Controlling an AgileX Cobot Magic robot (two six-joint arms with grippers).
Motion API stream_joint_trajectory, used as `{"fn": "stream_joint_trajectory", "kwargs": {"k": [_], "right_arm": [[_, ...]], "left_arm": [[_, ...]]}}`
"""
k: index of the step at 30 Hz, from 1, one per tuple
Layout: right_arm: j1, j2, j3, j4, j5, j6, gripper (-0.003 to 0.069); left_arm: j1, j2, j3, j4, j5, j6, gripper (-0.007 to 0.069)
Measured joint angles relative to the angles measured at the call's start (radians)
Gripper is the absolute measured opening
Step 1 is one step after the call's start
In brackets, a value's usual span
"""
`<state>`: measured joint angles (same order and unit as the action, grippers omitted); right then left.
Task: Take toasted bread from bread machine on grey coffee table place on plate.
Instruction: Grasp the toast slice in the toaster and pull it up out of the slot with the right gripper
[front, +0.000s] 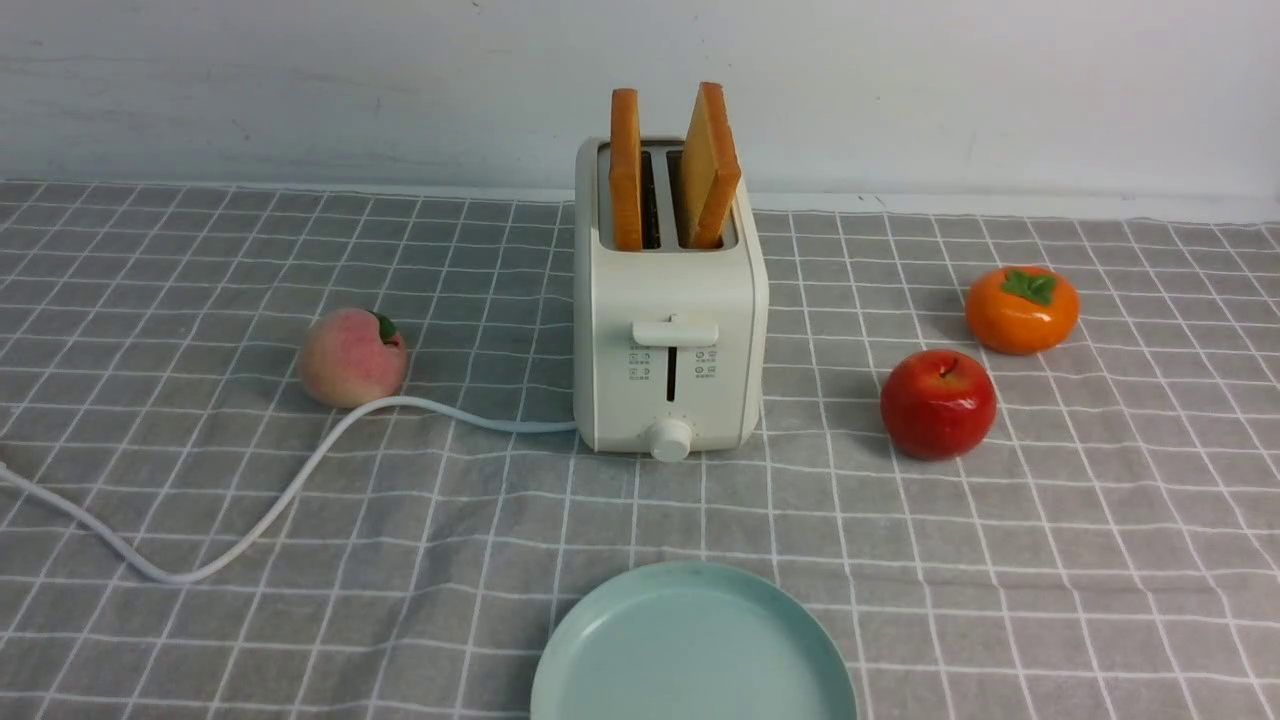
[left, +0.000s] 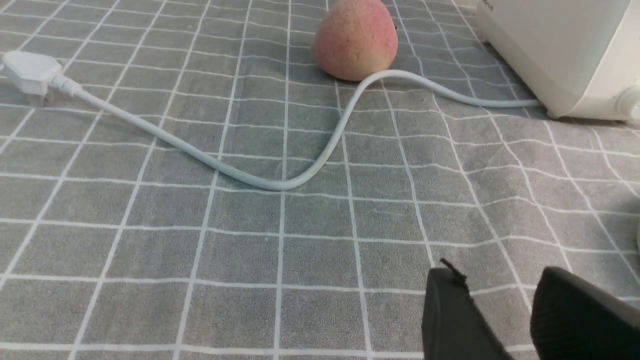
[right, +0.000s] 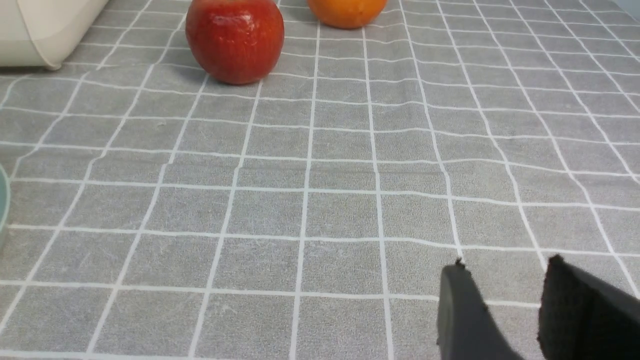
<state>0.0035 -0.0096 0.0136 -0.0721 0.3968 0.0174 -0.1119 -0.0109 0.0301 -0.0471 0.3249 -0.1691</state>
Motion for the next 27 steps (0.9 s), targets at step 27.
{"fn": "stream_joint_trajectory", "kwargs": {"k": [27], "right_arm": [[0.000, 0.000, 0.011, 0.032, -0.440, 0.085, 0.0239]], "left_arm": [[0.000, 0.000, 0.001, -0.339, -0.290, -0.041, 0.0237]]}}
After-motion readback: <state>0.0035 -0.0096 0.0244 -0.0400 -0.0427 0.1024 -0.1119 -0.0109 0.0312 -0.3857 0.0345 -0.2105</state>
